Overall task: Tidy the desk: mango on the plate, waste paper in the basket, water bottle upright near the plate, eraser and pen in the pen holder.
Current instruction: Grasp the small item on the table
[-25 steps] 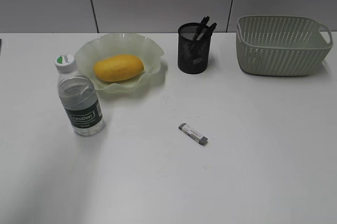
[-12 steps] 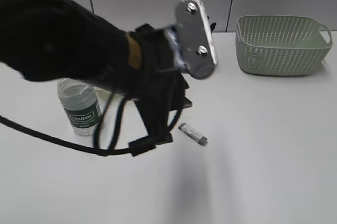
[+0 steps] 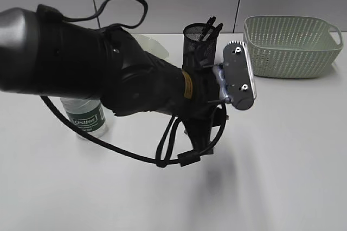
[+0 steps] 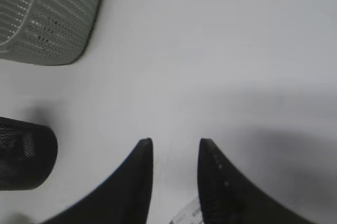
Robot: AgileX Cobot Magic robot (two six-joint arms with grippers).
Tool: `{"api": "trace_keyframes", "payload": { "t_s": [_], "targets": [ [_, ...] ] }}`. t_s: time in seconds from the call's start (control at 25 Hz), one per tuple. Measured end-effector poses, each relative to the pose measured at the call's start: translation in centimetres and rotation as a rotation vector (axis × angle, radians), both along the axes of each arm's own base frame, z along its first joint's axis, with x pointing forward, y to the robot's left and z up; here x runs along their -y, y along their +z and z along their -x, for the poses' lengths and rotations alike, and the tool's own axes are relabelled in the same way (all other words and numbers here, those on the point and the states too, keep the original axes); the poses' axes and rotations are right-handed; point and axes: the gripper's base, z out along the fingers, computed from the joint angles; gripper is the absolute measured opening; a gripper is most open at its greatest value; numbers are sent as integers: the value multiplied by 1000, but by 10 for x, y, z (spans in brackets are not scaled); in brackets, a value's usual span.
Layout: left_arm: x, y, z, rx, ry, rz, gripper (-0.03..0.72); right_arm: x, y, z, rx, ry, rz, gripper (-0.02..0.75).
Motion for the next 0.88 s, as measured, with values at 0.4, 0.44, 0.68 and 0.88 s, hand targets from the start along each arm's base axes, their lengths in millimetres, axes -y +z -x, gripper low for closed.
{"api": "trace_keyframes", "payload": {
  "t_s": [0.4, 0.44, 0.68, 0.88],
  "targets": [
    [-42, -4, -34, -325, 237, -25, 223, 0, 0, 0, 0, 0, 0, 314],
    [-49, -3, -39, -353, 195, -52, 224, 0, 0, 0, 0, 0, 0, 302],
    [-45, 12, -47, -280, -97, -115, 224, 0, 0, 0, 0, 0, 0, 276],
    [-21, -16, -43, -229, -181, -186, 238, 0, 0, 0, 0, 0, 0, 276]
  ]
}}
